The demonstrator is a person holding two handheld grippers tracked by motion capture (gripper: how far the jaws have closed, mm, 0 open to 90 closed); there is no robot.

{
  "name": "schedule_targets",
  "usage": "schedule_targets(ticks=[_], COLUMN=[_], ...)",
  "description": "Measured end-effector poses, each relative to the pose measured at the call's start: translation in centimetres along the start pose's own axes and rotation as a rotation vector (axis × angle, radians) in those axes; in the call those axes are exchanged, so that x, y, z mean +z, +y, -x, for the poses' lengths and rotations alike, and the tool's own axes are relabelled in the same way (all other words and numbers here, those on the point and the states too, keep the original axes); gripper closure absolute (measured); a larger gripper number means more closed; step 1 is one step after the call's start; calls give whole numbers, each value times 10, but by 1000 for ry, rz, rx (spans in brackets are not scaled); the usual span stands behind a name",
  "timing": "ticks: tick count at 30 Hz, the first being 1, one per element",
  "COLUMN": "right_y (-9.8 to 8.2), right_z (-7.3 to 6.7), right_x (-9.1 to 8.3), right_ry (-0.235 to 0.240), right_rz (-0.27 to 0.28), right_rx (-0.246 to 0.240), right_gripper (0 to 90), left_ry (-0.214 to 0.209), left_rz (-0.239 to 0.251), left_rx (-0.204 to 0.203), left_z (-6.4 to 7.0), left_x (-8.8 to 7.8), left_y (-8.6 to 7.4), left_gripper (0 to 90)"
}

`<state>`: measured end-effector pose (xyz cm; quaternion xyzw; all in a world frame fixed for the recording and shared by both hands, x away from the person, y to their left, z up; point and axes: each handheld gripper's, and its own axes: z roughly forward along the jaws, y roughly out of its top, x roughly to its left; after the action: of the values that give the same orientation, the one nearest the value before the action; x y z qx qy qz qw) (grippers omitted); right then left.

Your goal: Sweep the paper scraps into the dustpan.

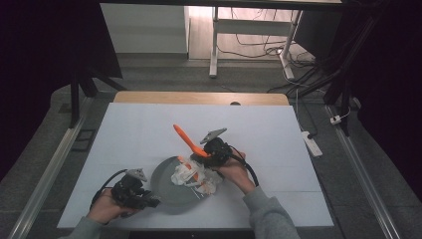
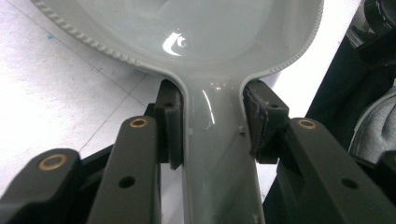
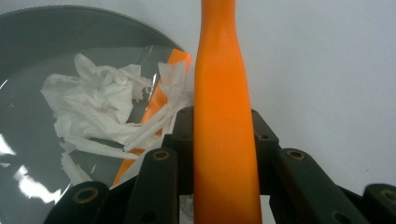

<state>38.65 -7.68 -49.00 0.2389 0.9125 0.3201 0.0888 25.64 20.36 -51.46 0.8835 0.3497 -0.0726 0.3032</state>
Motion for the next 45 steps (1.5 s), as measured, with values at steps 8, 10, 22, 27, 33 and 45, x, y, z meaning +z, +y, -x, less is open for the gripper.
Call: schedule_targets(ticks=[8,10,22,27,33,45], right_y=[6,8,21,21,20,14], right_z=[-16,-20,-50,-44,-33,-8], right_x=[6,7,6,-6,-21,-43], right_ry=[12,23,90,66,42,-12], right_rz=[-4,0,62,111,154,193], right_rx=[-34,-40,-125,-90,-49,39], right_gripper=[705,705,705,705,705,705], left_ry=[2,2,0,-2,-3,-3], left_rz=[1,2,0,0,0,1], left_rx=[-1,-1,-2,-4,-4,-5], left_z=[0,0,0,-1,-1,-1], left_x=[0,0,0,1,0,0], left_y=[0,0,-1,-1,-1,-1], left_gripper=[610,610,610,610,611,610])
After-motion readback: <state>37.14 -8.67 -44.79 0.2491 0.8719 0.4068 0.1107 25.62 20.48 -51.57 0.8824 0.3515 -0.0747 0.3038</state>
